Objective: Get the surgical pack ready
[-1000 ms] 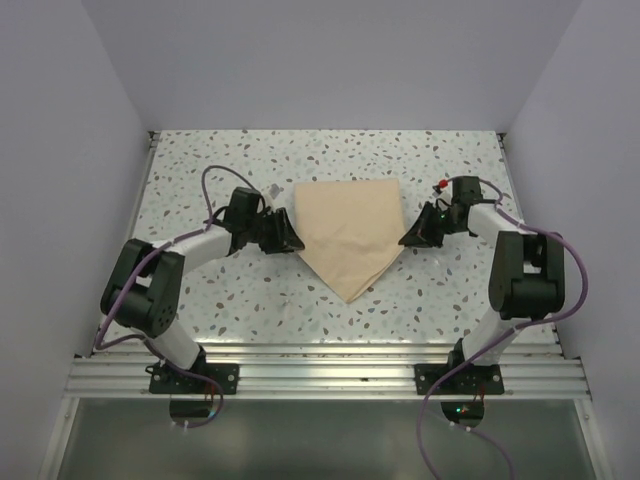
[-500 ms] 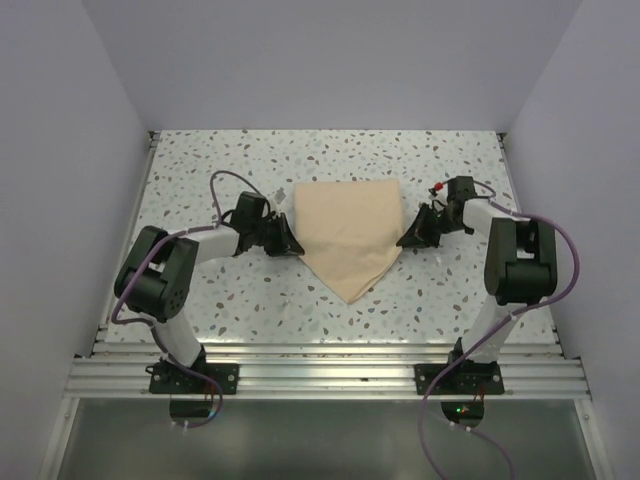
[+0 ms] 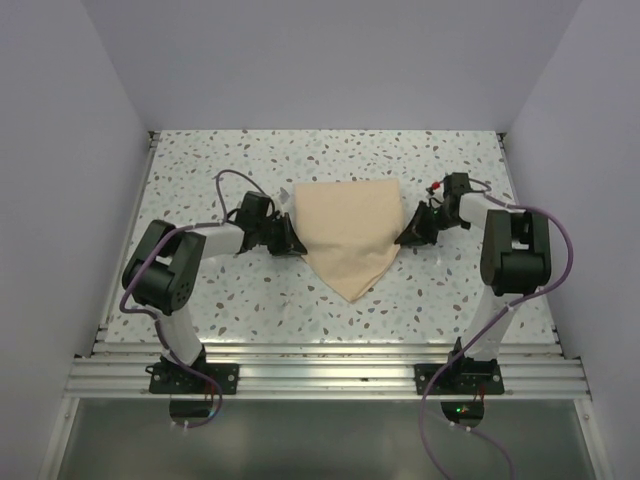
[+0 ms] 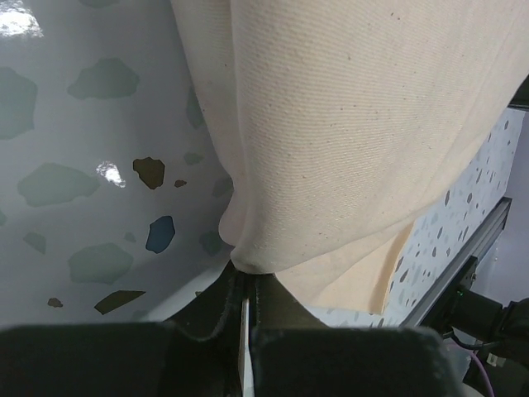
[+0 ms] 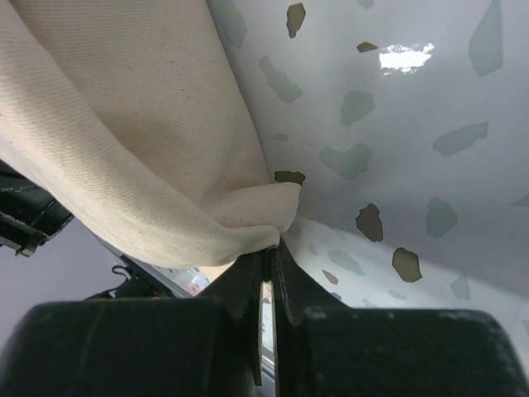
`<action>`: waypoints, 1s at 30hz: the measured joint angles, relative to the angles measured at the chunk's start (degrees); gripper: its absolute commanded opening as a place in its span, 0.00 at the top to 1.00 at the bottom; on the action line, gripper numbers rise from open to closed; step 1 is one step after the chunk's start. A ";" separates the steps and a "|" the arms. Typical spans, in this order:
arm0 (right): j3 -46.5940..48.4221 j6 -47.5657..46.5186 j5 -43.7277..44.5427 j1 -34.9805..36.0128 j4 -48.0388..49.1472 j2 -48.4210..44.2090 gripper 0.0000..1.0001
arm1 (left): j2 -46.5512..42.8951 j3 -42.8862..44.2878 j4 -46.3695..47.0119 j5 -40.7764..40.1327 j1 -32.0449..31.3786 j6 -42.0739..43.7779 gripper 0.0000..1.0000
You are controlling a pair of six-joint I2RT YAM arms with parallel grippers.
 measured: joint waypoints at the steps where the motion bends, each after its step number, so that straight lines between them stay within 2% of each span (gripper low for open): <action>1: 0.50 0.02 0.31 0.07 -0.37 0.28 1.00 | 0.00 0.07 -0.17 -0.28 -0.11 0.07 1.00; 11: 3.06 0.07 3.26 0.46 -2.27 1.03 1.00 | -0.22 0.74 -1.49 -2.82 -0.94 1.55 1.00; 18: 3.50 0.48 5.79 0.92 -2.64 0.76 1.00 | -1.81 1.77 -4.66 -8.46 -2.62 2.99 1.00; 22: 4.83 0.70 7.96 1.09 -3.06 0.63 1.00 | -2.73 2.49 -6.32 -12.07 -4.28 3.56 0.89; 23: 5.20 0.76 8.57 1.14 -3.08 0.63 0.98 | -3.04 2.67 -6.71 -12.85 -4.66 3.91 0.86; 24: 5.55 0.79 9.03 1.14 -3.08 0.63 0.87 | -3.28 2.75 -7.10 -13.53 -4.85 4.22 0.84; 26: 6.08 0.90 10.43 1.14 -2.91 0.61 0.85 | -3.74 2.78 -8.85 -15.56 -4.90 4.79 0.76; 28: 6.43 0.90 12.37 1.05 -2.58 0.44 0.78 | -4.13 2.75 -10.93 -17.49 -4.61 5.40 0.65; 30: 6.54 0.83 14.32 0.79 -2.51 0.09 0.75 | -5.09 2.32 -12.61 -18.88 -4.20 5.92 0.62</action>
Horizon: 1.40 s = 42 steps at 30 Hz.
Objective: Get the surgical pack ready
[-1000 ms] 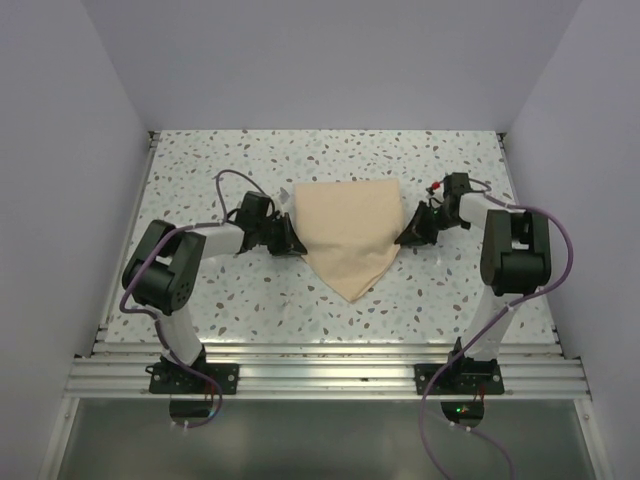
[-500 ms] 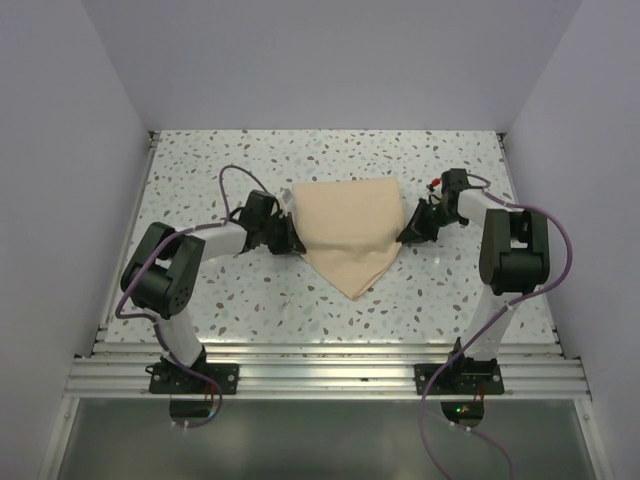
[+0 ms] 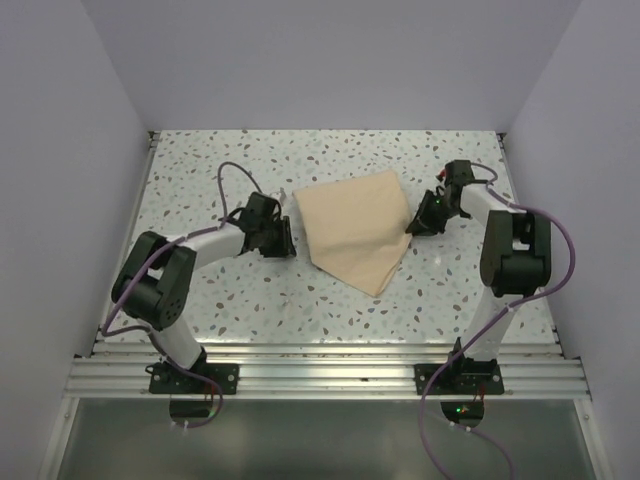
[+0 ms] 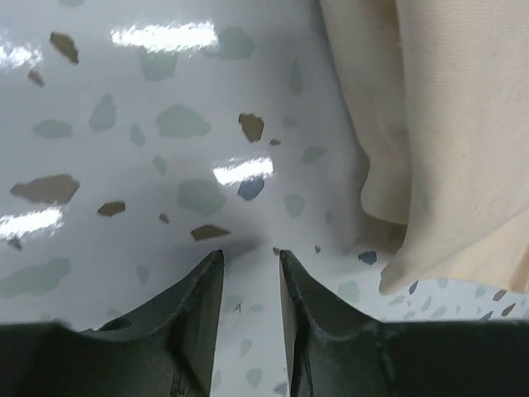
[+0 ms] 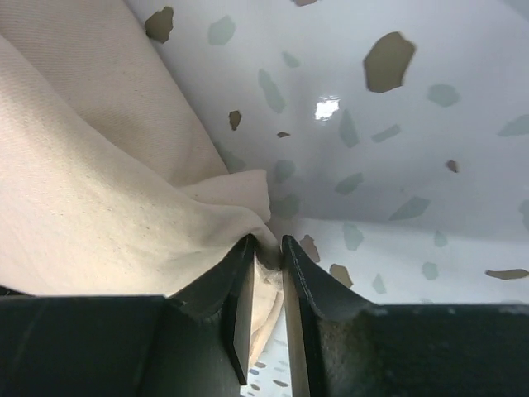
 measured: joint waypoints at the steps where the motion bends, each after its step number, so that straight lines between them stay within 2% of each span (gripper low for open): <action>1: 0.00 -0.07 0.87 -0.17 -0.09 -0.22 0.72 | -1.01 -0.66 -0.79 -0.59 0.07 0.09 0.62; 2: 0.00 -0.31 1.92 -0.35 -0.22 -0.57 0.63 | -2.54 -1.42 -1.84 -0.98 0.24 0.09 0.62; 5: -0.04 -0.81 3.67 -0.76 -0.98 -1.81 0.53 | -8.33 -3.61 -4.74 -1.57 0.74 0.07 0.60; 7: -0.07 -0.96 4.92 -0.96 -1.57 -3.30 0.42 | -11.96 -3.85 -6.32 -1.77 1.40 0.07 0.59; 10: -0.15 -1.11 5.44 -1.16 -2.10 -6.12 0.37 | -14.16 -1.66 -8.17 -1.97 2.58 0.11 0.58; 13: -0.66 -0.85 5.25 -1.20 -2.12 -9.66 0.34 | -12.09 4.24 -9.53 -1.88 3.06 0.20 0.57; 15: -1.73 -0.37 4.68 -1.18 -1.81 -12.17 0.30 | -9.29 9.55 -9.16 -1.40 3.10 0.28 0.51; 17: -3.30 0.72 3.50 -1.18 -1.57 -14.97 0.23 | -6.32 14.29 -8.31 -0.55 3.15 0.35 0.49; 19: -4.35 1.60 2.43 -1.16 -1.38 -16.52 0.23 | -3.17 18.64 -7.76 0.09 3.21 0.37 0.49; 25: -6.14 4.70 -0.52 0.35 -0.02 -17.22 0.36 | 11.39 36.79 -9.38 -0.35 3.85 3.89 0.44; 28: -6.73 6.64 -1.18 4.13 0.90 -17.27 0.42 | 19.17 46.36 -10.25 0.04 4.76 5.95 0.40; 29: -7.21 7.21 -1.29 5.86 1.33 -17.33 0.48 | 22.71 50.82 -10.78 0.28 4.96 6.73 0.40; 32: -10.60 10.29 -2.38 10.21 4.70 -17.79 0.56 | 30.56 60.19 -11.10 1.27 5.81 8.57 0.40; 35: -14.40 14.12 -2.82 11.69 7.30 -17.53 0.57 | 38.16 68.48 -11.89 3.30 6.21 9.88 0.39; 39: -15.87 17.70 -2.69 10.99 10.49 -16.57 0.58 | 43.25 70.42 -11.89 6.64 6.25 10.99 0.37; 42: -14.99 18.84 -2.29 10.84 12.24 -14.84 0.64 | 44.78 70.14 -11.89 8.68 6.23 11.96 0.38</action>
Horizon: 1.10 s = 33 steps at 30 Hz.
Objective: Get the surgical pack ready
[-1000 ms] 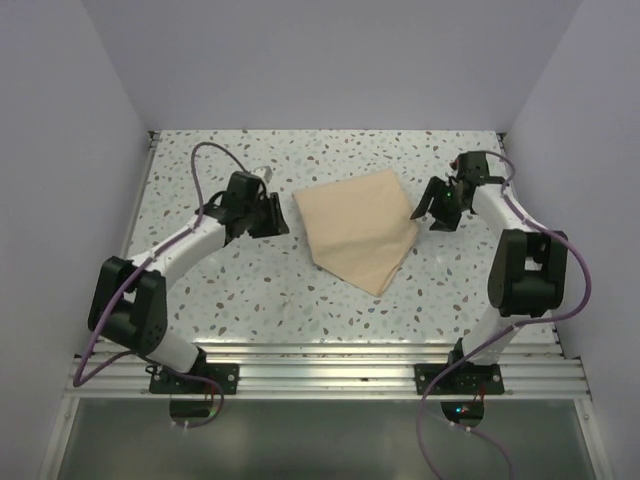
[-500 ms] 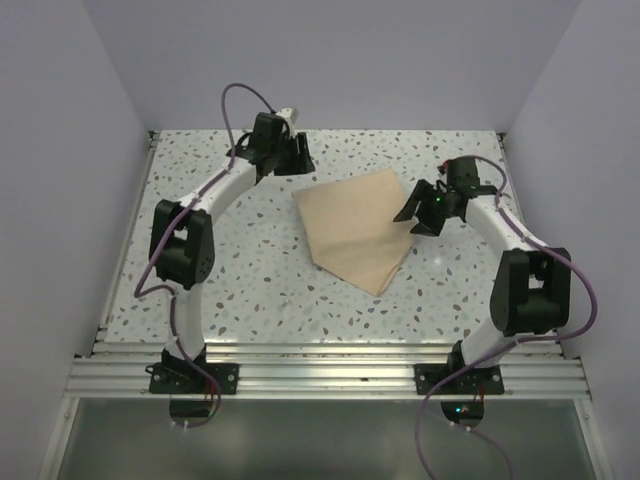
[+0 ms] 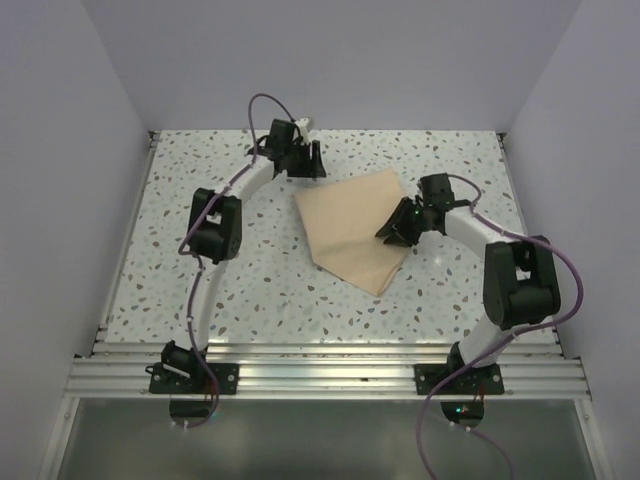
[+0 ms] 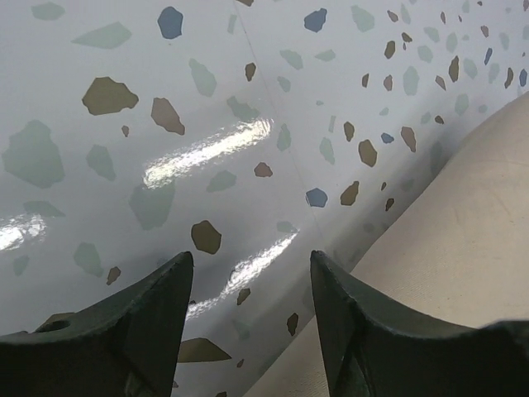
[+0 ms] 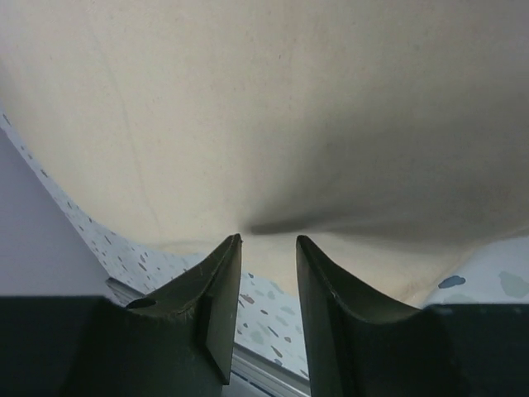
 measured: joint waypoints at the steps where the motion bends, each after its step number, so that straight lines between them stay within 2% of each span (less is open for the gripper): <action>1: 0.57 0.09 0.04 0.00 0.07 0.94 0.65 | 0.35 0.00 0.07 0.74 -0.04 0.17 0.38; 11: 2.19 -0.81 3.87 0.02 -2.38 8.79 0.73 | 0.59 -3.02 1.57 5.35 -1.95 0.98 0.40; 20: 7.50 -3.43 8.70 -1.03 -8.55 11.85 0.82 | -8.35 -18.34 6.47 3.28 -4.09 1.81 0.41; 25: 8.79 -5.40 10.32 -3.41 -9.70 12.22 0.81 | -13.33 -24.11 4.76 -0.31 -5.49 2.05 0.40; 29: 10.19 -7.28 12.02 -3.87 -10.93 12.22 0.80 | -15.39 -24.28 1.40 -5.18 -6.40 2.64 0.37; 33: 11.47 -8.74 12.72 -3.87 -12.35 12.11 0.75 | -17.77 -22.93 -3.93 -12.33 -7.65 3.26 0.33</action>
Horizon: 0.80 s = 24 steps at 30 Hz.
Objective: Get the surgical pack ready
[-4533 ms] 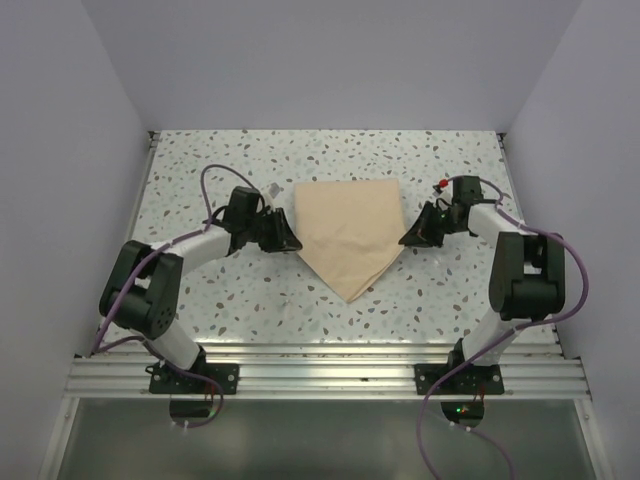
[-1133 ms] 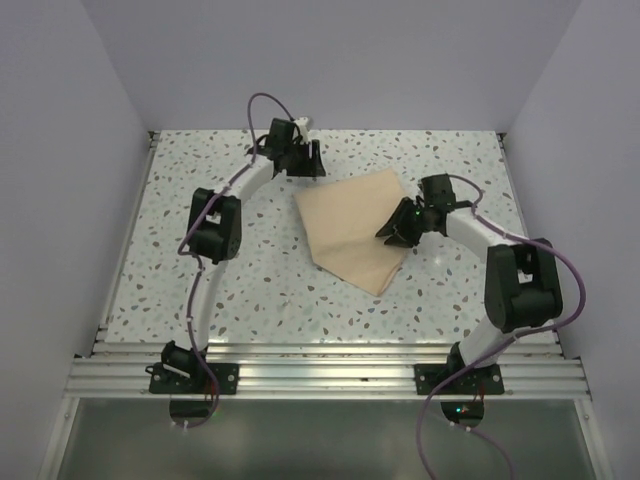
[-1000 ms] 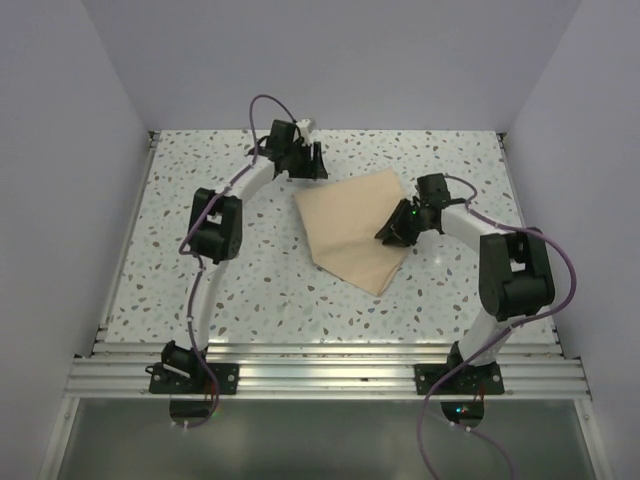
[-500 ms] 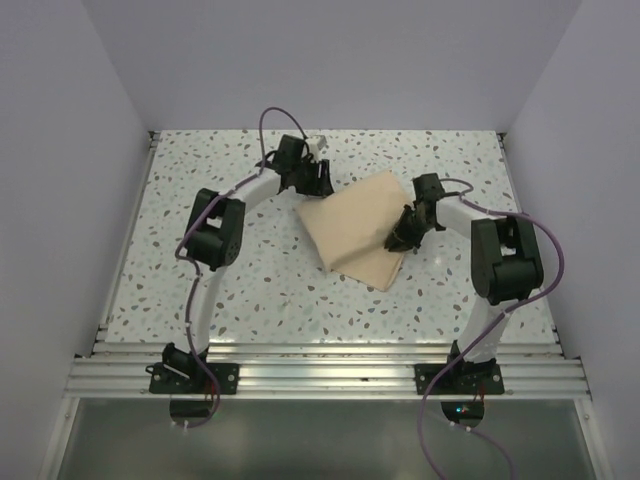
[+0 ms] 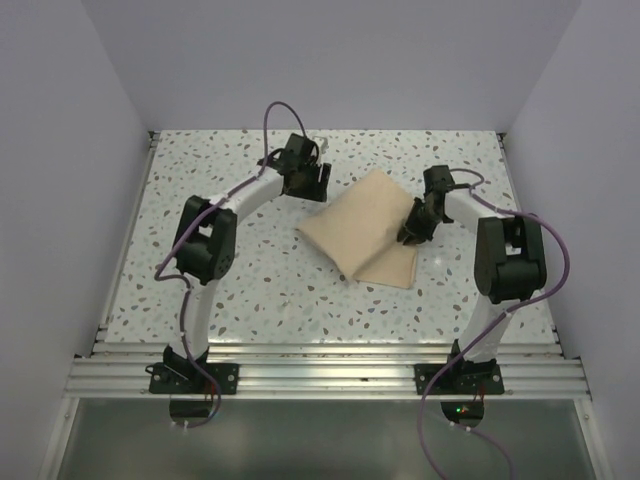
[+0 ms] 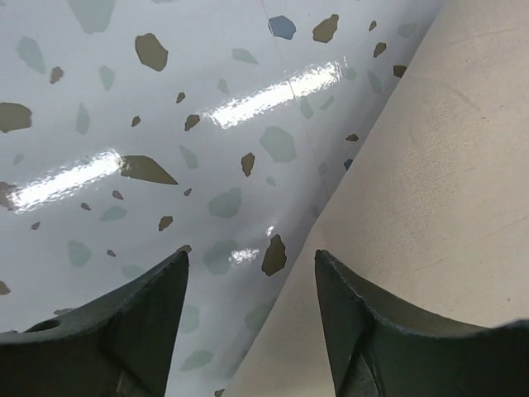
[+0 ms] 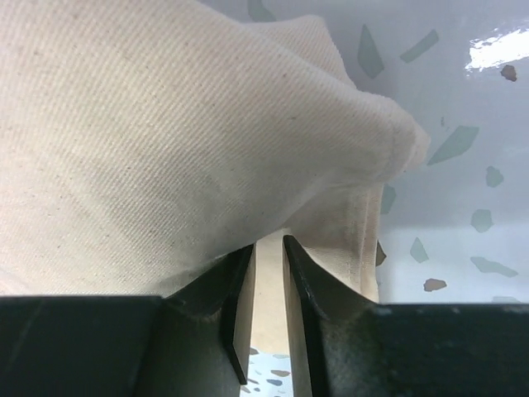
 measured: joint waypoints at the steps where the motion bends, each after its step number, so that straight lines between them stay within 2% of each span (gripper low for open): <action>1: 0.04 -0.24 0.26 0.00 -0.15 -0.15 0.75 | -0.37 1.01 -1.29 -1.99 -0.50 0.09 0.33; 6: -0.09 -1.01 0.33 -0.31 -1.49 -3.50 0.74 | -3.56 3.28 -4.42 -6.95 -4.15 0.55 0.32; 13: -1.62 1.11 -3.30 -0.81 1.03 -8.55 0.74 | -8.59 3.39 -4.72 -7.48 -8.79 1.73 0.30; 16: -5.05 3.69 -4.63 -0.57 2.16 -9.01 0.75 | -6.14 6.64 -4.68 -7.26 -8.24 2.56 0.30; 22: -9.99 9.11 -4.87 0.50 2.67 -9.14 0.84 | -0.44 7.50 -4.13 -3.93 -3.80 2.49 0.31; 24: -11.10 10.73 -5.35 0.55 3.74 -9.18 0.92 | 1.38 7.50 -4.02 -2.29 -2.38 2.51 0.30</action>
